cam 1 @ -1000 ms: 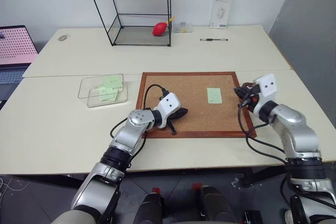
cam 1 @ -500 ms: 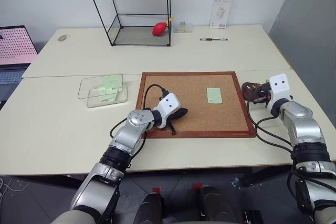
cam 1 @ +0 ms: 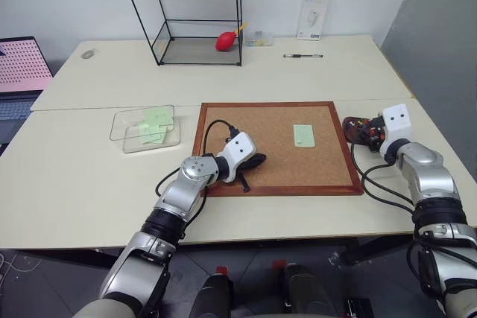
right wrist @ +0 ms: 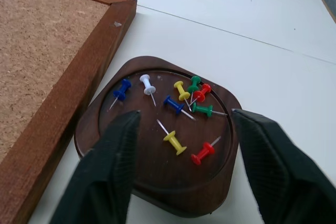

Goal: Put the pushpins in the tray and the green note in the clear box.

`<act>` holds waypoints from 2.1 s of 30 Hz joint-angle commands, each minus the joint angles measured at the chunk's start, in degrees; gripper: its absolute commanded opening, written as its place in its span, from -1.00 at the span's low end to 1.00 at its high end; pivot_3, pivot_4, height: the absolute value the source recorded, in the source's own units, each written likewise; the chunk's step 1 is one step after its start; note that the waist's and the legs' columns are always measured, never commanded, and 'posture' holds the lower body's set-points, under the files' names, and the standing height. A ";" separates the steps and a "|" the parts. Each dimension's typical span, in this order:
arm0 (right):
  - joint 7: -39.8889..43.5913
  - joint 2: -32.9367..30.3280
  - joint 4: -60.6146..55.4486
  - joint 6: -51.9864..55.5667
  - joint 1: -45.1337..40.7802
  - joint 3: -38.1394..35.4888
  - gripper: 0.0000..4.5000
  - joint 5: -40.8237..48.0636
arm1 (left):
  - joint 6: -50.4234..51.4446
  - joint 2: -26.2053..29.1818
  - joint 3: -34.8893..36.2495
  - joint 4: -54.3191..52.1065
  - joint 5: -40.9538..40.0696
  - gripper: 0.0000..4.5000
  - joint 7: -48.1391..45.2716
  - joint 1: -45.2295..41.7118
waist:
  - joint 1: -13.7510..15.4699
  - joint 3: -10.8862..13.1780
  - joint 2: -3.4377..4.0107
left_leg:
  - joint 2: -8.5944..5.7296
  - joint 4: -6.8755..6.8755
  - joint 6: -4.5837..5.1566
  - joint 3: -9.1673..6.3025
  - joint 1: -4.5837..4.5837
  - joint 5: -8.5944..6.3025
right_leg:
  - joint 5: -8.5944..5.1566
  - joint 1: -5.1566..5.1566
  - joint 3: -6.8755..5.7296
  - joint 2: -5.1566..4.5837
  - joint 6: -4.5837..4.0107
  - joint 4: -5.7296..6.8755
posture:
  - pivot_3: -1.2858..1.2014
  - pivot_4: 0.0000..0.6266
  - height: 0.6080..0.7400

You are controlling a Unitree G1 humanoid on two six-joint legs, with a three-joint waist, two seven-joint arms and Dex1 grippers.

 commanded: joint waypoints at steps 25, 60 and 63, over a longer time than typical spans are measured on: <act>7.41 13.25 -10.94 -3.28 3.54 9.34 0.46 3.52 | 2.68 2.24 1.42 2.42 1.16 -1.00 -0.54 1.96 | -0.26 0.00 -0.01 | 0.07 -0.01 0.00 -0.02 0.03 0.00 | 0.00 -0.02 -0.03 0.06 0.00 0.01 | 0.03 -0.52 1.00; 16.46 7.65 -24.84 -4.60 2.73 11.38 -0.99 3.14 | 6.44 -0.04 6.95 -0.48 -4.14 -1.00 1.76 -3.15 | -0.12 0.04 -0.07 | 0.05 0.02 0.00 -0.09 -0.02 0.00 | 0.01 -0.03 -0.07 0.05 0.01 0.02 | 0.03 -0.52 1.00; 16.97 7.14 -26.18 -4.26 3.13 11.56 -1.00 3.24 | 8.97 -0.96 9.75 -2.41 -6.26 -0.91 2.70 -5.19 | 0.11 0.08 -0.14 | 0.05 0.00 -0.01 -0.13 -0.11 0.00 | 0.01 -0.09 -0.12 0.05 0.01 -0.01 | 0.03 -0.52 1.00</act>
